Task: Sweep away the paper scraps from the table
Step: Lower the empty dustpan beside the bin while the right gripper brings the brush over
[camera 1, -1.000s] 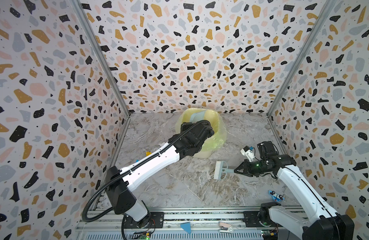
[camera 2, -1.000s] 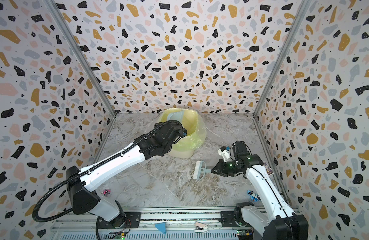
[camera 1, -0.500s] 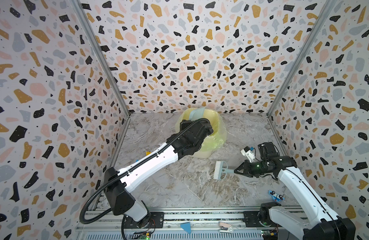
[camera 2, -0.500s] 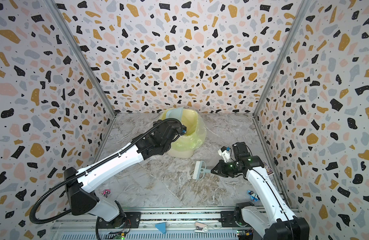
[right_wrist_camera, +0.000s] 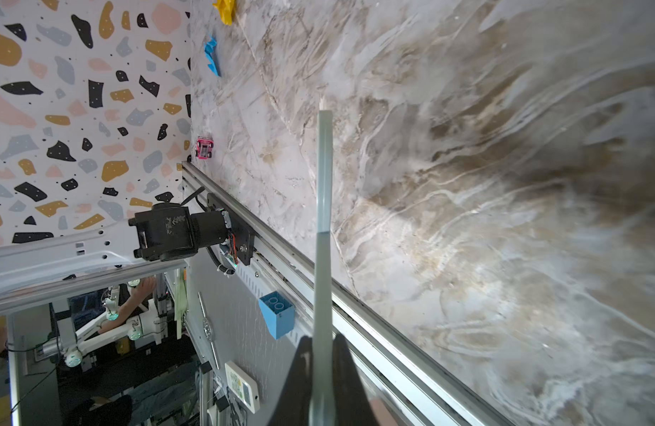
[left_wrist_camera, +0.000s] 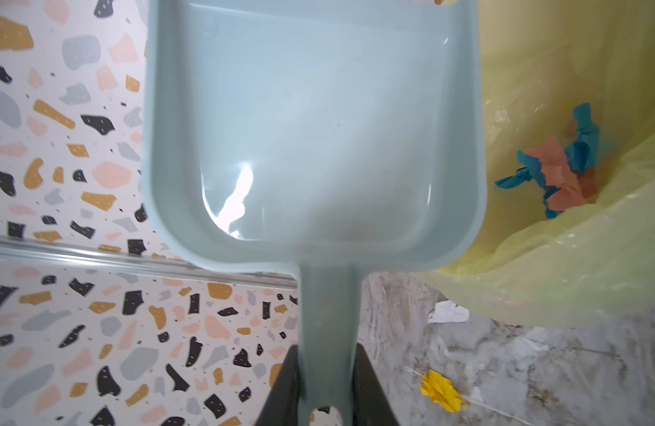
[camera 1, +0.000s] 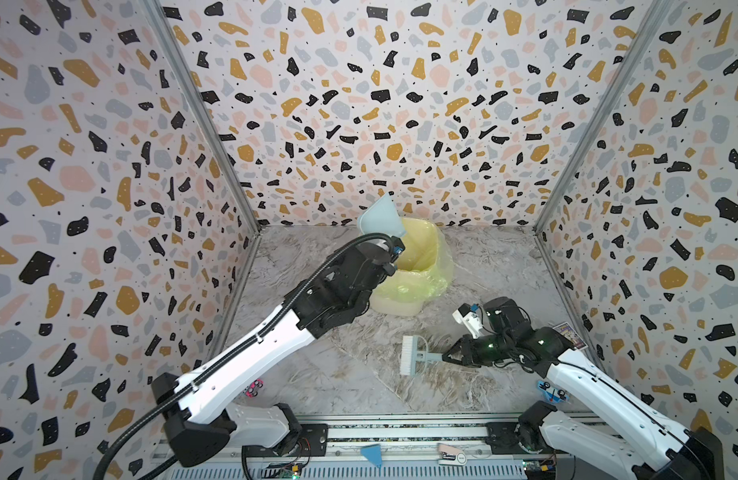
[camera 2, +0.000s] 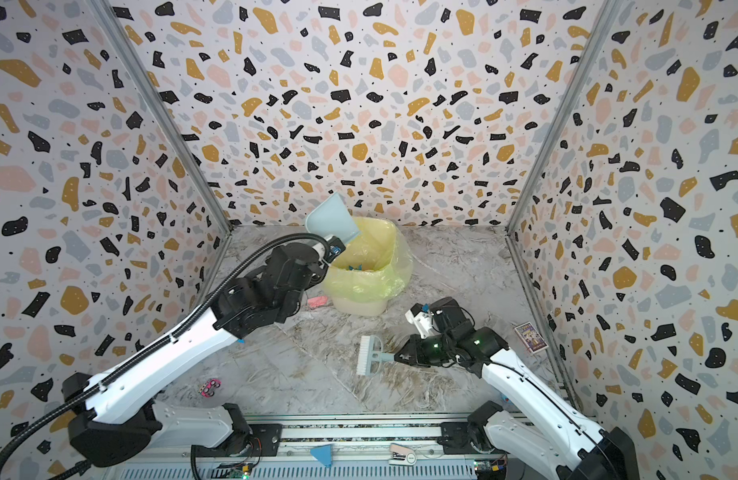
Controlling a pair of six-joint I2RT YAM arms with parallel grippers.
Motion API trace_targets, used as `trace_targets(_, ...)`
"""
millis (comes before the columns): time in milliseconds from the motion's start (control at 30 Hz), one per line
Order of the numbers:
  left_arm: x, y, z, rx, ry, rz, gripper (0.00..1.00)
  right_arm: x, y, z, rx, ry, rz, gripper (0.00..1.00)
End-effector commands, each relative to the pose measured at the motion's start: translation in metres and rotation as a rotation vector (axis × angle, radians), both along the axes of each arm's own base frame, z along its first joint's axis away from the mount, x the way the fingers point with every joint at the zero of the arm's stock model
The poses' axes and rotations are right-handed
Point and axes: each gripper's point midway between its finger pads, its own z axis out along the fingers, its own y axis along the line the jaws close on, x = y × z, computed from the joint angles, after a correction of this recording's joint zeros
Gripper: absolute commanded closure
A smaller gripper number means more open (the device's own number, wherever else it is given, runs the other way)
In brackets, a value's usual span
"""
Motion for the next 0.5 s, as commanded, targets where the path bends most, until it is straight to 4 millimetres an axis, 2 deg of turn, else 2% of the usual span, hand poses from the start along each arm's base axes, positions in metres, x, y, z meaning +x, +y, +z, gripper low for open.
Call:
trace_targets(0, -0.014, 0.004, -0.012, -0.264, 0.028, 0.023, 1.0, 0.012, 0.025, 0.017, 0.094, -0.06, -0.071, 1.0)
trace_targets(200, -0.037, 0.03, -0.035, -0.463, 0.081, 0.062, 1.0, 0.011, 0.08, 0.019, 0.187, -0.102, -0.032, 1.0)
trace_targets(333, -0.048, 0.046, -0.049, -0.545, 0.114, 0.09, 1.0, 0.01, 0.133, 0.026, 0.249, -0.125, 0.037, 1.0)
trace_targets(467, -0.054, 0.067, -0.049, -0.603, 0.101, 0.137, 1.0, 0.007, 0.188, 0.031, 0.299, -0.135, 0.125, 1.0)
